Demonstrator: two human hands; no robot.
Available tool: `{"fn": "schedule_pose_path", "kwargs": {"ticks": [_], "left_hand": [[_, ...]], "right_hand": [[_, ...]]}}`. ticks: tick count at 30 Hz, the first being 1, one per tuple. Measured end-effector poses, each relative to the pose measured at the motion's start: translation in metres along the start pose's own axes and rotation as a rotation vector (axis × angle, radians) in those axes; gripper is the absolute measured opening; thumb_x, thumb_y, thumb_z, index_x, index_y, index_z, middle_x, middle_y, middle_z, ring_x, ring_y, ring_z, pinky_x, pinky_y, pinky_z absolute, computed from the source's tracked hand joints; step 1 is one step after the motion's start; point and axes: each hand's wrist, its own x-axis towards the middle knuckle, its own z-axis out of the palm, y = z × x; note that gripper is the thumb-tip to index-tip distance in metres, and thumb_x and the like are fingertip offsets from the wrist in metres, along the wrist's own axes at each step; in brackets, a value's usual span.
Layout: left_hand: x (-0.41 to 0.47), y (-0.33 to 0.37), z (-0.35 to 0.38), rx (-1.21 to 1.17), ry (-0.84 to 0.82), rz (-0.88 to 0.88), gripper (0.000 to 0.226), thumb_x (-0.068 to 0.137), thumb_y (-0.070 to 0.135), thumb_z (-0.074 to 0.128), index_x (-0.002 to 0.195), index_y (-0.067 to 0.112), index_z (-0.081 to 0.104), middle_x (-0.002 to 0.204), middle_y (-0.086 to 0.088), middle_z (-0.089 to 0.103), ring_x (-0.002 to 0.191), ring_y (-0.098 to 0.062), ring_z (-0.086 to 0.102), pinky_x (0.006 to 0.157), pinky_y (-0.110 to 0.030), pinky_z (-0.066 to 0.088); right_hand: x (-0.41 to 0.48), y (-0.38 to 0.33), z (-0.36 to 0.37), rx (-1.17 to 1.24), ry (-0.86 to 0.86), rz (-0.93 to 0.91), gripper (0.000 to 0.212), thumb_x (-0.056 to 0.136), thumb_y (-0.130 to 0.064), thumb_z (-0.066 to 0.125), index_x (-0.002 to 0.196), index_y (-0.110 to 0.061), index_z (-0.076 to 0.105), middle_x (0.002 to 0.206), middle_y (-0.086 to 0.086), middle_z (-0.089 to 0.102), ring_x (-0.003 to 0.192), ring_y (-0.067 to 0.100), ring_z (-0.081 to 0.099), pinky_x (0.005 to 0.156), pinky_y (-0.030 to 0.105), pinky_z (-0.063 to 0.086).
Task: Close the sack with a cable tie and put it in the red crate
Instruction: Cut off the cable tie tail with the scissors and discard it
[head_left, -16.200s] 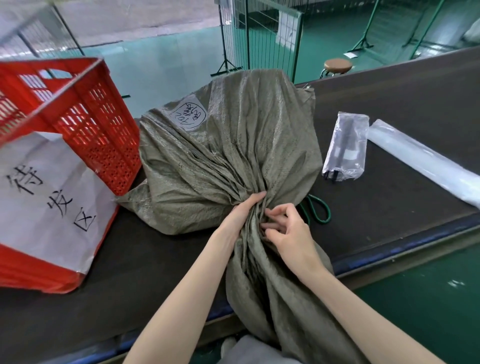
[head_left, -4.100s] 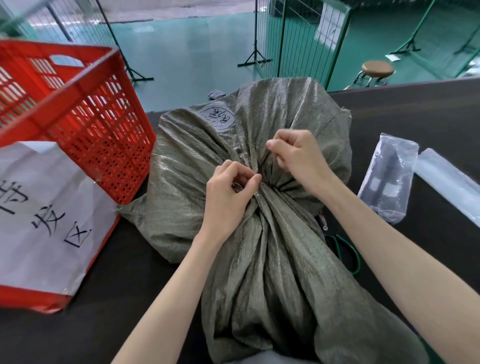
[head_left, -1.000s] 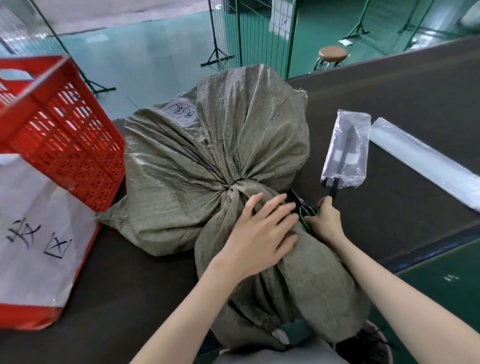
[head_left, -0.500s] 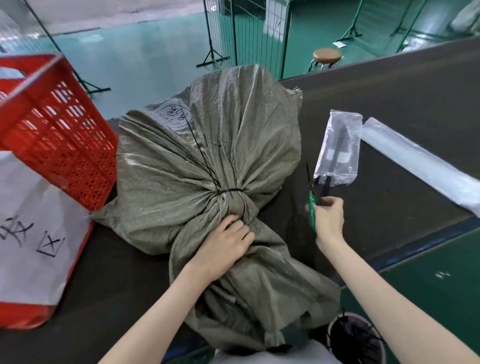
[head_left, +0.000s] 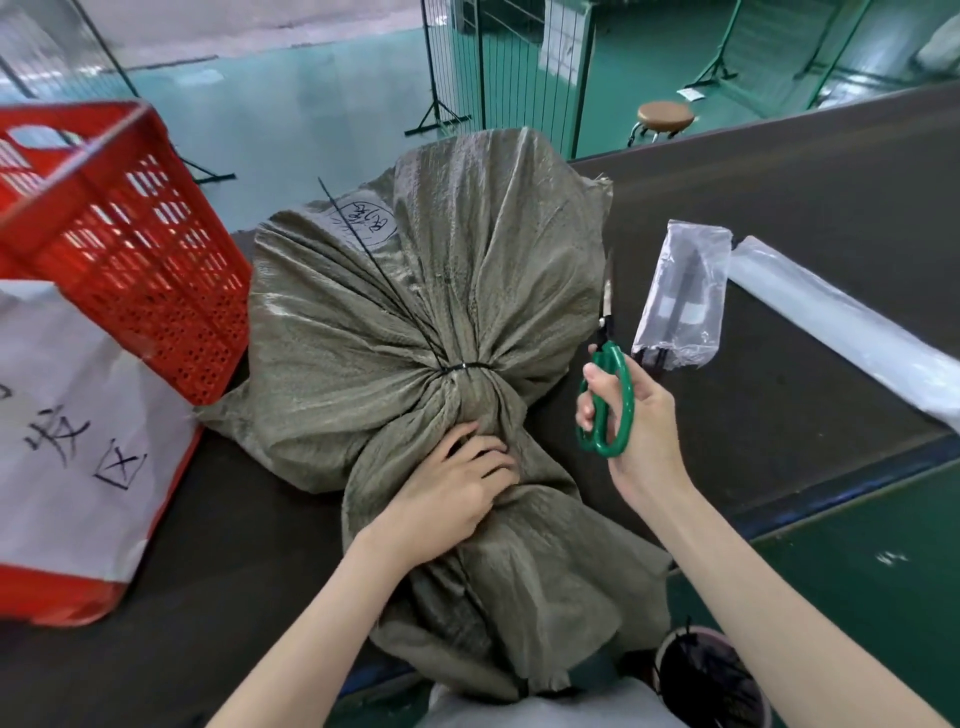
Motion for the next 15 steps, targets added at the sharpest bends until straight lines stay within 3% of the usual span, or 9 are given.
{"fn": "schedule_pose_path", "kwargs": {"ticks": [4,10,12,15], "left_hand": [[-0.003,0.005,-0.027,-0.472,0.288,-0.186,0.022,0.091,0.003,0.057,0.107,0.011,0.069,0.114,0.002,0.068,0.117,-0.015,0.056,0.106,-0.027,0.039],[0.006,0.014,-0.062,-0.988,0.763,-0.769,0.029,0.086,-0.009,0.061,0.108,0.011,0.061,0.104,-0.001,0.067,0.094,-0.015,0.068,0.081,-0.026,0.053],[0.012,0.005,-0.073,-1.022,0.866,-0.864,0.035,0.087,-0.006,0.062,0.115,0.013,0.054,0.112,0.001,0.063,0.094,-0.012,0.066,0.079,-0.022,0.052],[0.024,-0.018,-0.089,-0.995,0.876,-0.966,0.049,0.087,0.002,0.064,0.130,0.014,0.045,0.128,-0.001,0.057,0.099,-0.010,0.060,0.082,-0.023,0.052]], "right_hand": [[-0.006,-0.002,0.006,-0.076,-0.053,0.024,0.020,0.084,0.000,0.062,0.103,-0.004,0.062,0.069,0.004,0.048,0.050,0.014,0.042,0.044,0.021,0.039],[-0.016,-0.002,0.017,-0.109,-0.180,0.104,0.009,0.085,-0.003,0.060,0.092,-0.008,0.064,0.075,0.008,0.061,0.053,0.015,0.046,0.044,0.022,0.040],[-0.019,-0.002,0.021,-0.065,-0.231,0.134,0.011,0.084,-0.010,0.063,0.095,-0.010,0.063,0.075,0.006,0.059,0.054,0.015,0.048,0.045,0.022,0.042],[-0.025,-0.002,0.024,0.000,-0.290,0.147,0.038,0.075,-0.024,0.070,0.107,-0.008,0.057,0.075,0.005,0.056,0.054,0.016,0.048,0.047,0.025,0.043]]}}
